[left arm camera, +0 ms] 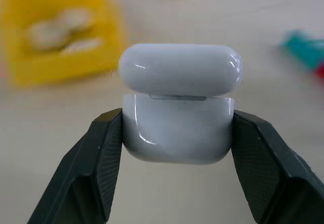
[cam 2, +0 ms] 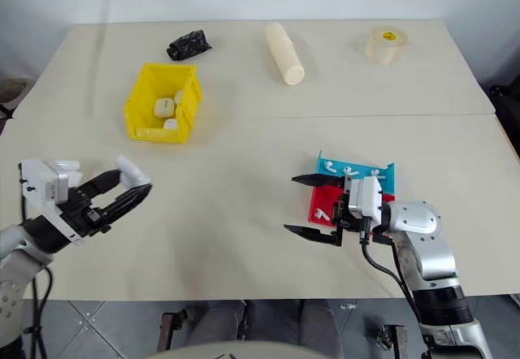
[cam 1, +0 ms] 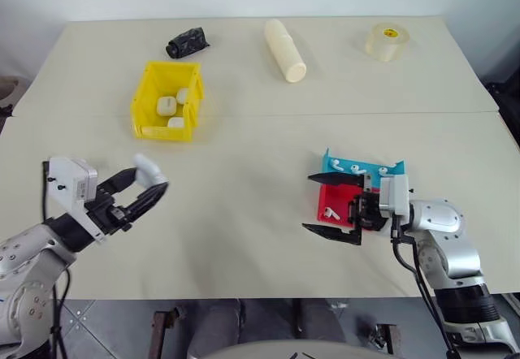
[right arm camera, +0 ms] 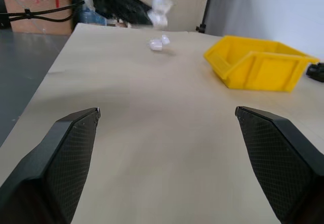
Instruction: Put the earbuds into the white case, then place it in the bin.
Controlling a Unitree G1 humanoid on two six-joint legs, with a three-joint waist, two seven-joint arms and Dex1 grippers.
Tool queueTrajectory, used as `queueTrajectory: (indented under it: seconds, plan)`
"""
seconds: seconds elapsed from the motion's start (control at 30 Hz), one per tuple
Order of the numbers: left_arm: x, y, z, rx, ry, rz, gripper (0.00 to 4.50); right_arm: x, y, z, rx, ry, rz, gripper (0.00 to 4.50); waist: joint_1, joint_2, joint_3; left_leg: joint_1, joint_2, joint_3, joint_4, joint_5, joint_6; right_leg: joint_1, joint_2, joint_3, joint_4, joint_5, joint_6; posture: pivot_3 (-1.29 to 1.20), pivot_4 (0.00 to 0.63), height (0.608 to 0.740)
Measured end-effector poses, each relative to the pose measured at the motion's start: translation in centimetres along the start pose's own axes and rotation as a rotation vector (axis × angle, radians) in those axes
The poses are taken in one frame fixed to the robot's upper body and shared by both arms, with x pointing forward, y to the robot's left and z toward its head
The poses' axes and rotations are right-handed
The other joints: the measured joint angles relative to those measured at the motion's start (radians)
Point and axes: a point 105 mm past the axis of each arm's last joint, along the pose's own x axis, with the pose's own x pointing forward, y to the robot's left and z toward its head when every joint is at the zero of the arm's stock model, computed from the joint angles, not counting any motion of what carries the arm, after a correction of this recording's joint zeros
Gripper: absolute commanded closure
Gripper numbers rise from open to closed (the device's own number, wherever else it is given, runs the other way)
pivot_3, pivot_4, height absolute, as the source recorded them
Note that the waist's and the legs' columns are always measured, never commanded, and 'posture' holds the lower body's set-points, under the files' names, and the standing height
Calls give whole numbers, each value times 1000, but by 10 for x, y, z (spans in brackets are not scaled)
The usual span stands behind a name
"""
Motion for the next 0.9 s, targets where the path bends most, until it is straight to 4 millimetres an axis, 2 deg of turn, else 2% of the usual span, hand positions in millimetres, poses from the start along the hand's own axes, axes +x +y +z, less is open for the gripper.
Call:
queueTrajectory:
  seconds: [0.1,0.2,0.33,0.43,0.53,0.63,0.77,0.9]
  plan:
    - [22,-25,9,28,-89,-238,1712,-13,-4,6,-31,36,-58,0,4,0,0,0,0,0,0,0,0,0,0,0,0,0,0,0,150,740]
    - [38,-37,3,26,-121,-400,1712,-32,1,8,-29,91,-131,0,5,0,0,0,0,0,-1,0,0,0,1,0,0,0,0,0,150,740]
    - [62,-45,-13,73,-168,-522,1712,-54,14,8,-6,154,-225,0,7,0,0,0,0,1,0,0,1,0,1,0,0,0,1,0,150,740]
    - [82,-55,-18,153,-252,-594,1712,-78,20,12,-11,239,-304,0,8,0,0,0,0,2,0,0,1,0,1,0,0,1,1,0,150,740]
    - [91,-72,-22,201,-350,-687,1712,-108,25,15,7,358,-381,0,8,0,0,0,0,3,0,-1,2,1,2,0,0,1,1,0,150,740]
    - [100,-81,-25,200,-416,-722,1712,-128,30,18,39,435,-429,0,4,-1,0,1,0,5,0,-1,2,1,3,1,0,1,2,0,150,740]
    - [112,-93,-21,157,-513,-732,1712,-142,33,21,94,555,-420,0,6,-1,0,1,0,6,1,-1,3,1,3,2,0,1,3,0,150,740]
    - [114,-100,-18,130,-541,-757,1712,-133,23,26,155,724,-344,0,3,-1,0,1,1,7,1,-1,4,0,4,3,0,1,3,0,150,740]
